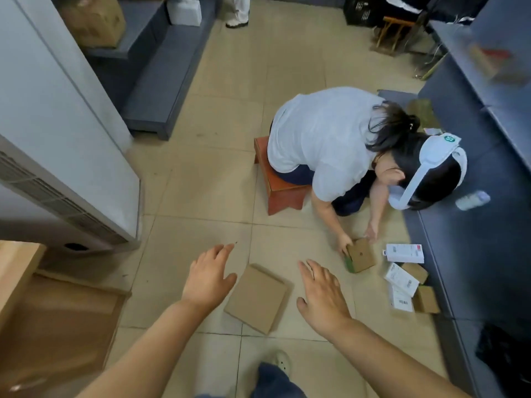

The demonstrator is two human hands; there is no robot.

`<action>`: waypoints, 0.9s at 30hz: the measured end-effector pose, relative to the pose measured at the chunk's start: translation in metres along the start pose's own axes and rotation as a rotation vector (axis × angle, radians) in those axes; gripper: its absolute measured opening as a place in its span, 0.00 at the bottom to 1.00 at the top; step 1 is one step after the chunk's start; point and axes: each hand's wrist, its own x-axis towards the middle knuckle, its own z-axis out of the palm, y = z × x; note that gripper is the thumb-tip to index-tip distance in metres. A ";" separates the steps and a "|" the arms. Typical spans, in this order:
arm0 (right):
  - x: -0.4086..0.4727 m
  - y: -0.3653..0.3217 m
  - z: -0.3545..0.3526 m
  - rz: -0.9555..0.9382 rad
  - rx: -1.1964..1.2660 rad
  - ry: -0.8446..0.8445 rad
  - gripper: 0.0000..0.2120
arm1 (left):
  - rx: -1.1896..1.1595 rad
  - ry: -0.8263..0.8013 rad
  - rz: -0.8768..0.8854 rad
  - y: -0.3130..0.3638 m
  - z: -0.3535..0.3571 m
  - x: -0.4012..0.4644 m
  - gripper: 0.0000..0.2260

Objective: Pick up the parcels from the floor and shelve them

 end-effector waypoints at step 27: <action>0.290 0.105 0.498 0.205 0.024 -0.173 0.32 | -0.060 -0.328 -0.270 -0.281 0.490 0.203 0.27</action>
